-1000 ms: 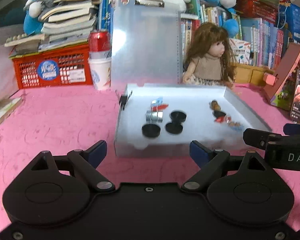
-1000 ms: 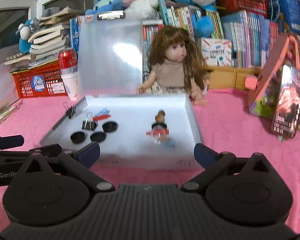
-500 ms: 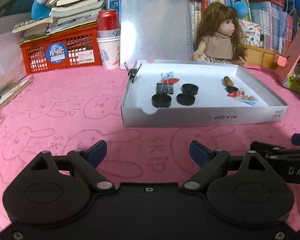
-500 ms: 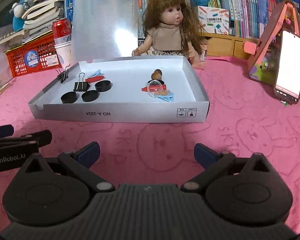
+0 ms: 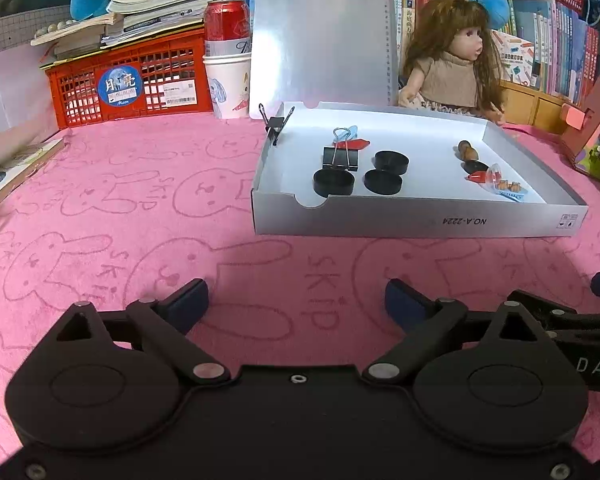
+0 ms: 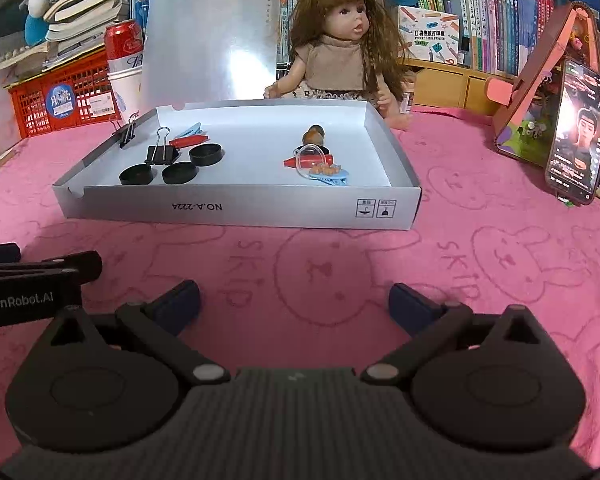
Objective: Organize rigid objects
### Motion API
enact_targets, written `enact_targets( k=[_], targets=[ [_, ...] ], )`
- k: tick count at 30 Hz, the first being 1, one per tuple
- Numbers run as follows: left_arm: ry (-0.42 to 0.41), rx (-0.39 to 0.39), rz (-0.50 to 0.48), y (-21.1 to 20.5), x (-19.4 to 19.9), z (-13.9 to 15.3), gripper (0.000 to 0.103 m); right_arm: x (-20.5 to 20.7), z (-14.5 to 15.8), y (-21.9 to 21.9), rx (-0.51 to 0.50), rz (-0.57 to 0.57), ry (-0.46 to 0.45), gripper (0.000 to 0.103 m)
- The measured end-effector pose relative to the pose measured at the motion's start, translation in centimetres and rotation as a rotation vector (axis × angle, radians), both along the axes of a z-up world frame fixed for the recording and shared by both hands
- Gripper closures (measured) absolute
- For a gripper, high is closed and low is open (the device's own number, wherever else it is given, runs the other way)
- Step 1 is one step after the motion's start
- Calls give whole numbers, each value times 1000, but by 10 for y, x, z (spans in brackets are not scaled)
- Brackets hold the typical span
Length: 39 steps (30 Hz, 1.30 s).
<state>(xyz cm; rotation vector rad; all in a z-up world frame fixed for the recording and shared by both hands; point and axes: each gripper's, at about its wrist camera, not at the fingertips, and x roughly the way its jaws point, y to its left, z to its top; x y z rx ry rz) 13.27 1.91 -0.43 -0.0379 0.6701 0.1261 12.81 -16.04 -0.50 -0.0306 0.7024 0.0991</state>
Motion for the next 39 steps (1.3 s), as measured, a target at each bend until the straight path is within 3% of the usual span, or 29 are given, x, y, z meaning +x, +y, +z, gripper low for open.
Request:
enact_targets(
  k=[4,39],
  targets=[
    [9,-5,-3,0,1,-1,0,0,0,0,0,0,0,0],
    [9,-3,-3,0,1,-1,0,0,0,0,1,0,0,0]
  ],
)
